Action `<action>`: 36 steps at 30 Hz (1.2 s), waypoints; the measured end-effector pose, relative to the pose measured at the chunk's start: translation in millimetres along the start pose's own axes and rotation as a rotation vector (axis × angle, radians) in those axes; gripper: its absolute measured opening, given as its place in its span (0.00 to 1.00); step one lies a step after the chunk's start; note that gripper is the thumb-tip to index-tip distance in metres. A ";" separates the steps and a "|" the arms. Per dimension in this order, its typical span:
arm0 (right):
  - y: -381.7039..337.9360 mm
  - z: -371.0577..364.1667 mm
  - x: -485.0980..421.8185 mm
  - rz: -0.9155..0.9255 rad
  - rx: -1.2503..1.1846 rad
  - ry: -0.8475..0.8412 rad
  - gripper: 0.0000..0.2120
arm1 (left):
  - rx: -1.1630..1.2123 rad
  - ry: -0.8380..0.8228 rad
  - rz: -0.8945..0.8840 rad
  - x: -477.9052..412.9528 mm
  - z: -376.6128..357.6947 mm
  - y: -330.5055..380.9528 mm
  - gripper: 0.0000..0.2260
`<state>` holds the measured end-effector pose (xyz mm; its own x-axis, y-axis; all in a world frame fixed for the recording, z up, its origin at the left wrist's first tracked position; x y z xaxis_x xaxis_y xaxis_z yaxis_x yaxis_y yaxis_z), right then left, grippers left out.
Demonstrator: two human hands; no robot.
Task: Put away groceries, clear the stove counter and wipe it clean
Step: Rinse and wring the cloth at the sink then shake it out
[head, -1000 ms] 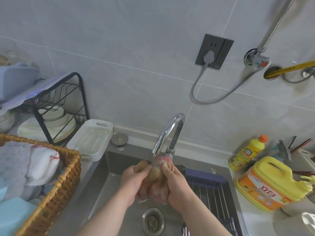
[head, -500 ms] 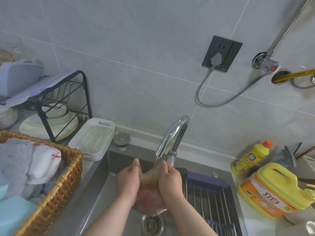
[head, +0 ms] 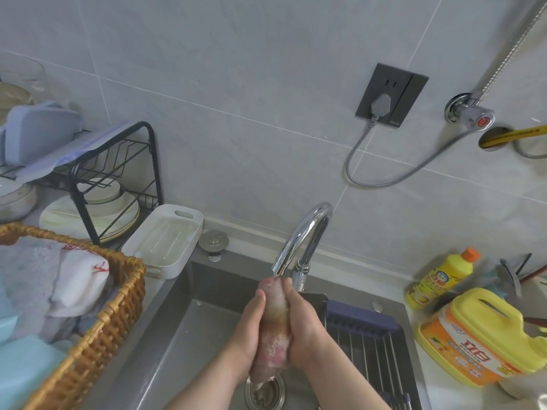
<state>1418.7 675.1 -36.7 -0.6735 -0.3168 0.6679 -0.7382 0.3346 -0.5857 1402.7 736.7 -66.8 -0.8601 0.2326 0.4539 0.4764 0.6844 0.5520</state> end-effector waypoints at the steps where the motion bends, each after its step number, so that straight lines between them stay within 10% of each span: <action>1: 1.7 2.9 -1.6 -0.032 -0.039 -0.026 0.31 | -0.064 0.007 0.038 3.1 2.4 2.2 0.25; 8: -3.8 24.8 -19.0 0.216 0.447 0.072 0.35 | -0.370 0.468 -0.232 -0.1 46.7 31.9 0.08; 12: -3.4 31.0 -26.1 0.395 0.781 0.300 0.05 | -0.675 0.610 -0.433 5.4 41.9 51.4 0.07; 16: -14.9 25.1 -15.6 0.460 0.659 0.421 0.20 | -0.670 0.702 -0.497 14.3 42.3 62.8 0.14; 24: -18.4 -1.4 -4.0 0.158 -0.058 -0.049 0.10 | -0.001 0.291 -0.159 15.4 40.3 44.6 0.10; 27: -26.3 -1.3 -2.7 0.161 0.056 -0.035 0.09 | 0.163 0.103 0.111 27.6 32.9 31.4 0.27; 32: -40.3 6.8 -4.5 0.412 0.808 0.322 0.09 | 0.062 0.189 0.025 22.2 42.6 34.9 0.10; 36: -12.5 17.5 -14.8 0.309 0.868 0.212 0.12 | -0.152 0.350 -0.153 17.6 53.4 51.7 0.11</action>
<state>1437.3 660.0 -47.3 -0.8859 -0.1276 0.4459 -0.3563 -0.4283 -0.8304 1402.4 813.1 -67.6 -0.8217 -0.1313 0.5546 0.3918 0.5766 0.7169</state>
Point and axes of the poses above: each hand's wrist, its own x-axis away from the middle knuckle, its own z-axis out of the back of the hand, y = z × x, the point moved 6 cm from there along -x, towards the middle knuckle, and after that the axes turned 5 degrees about -y, right-handed, at the moved point
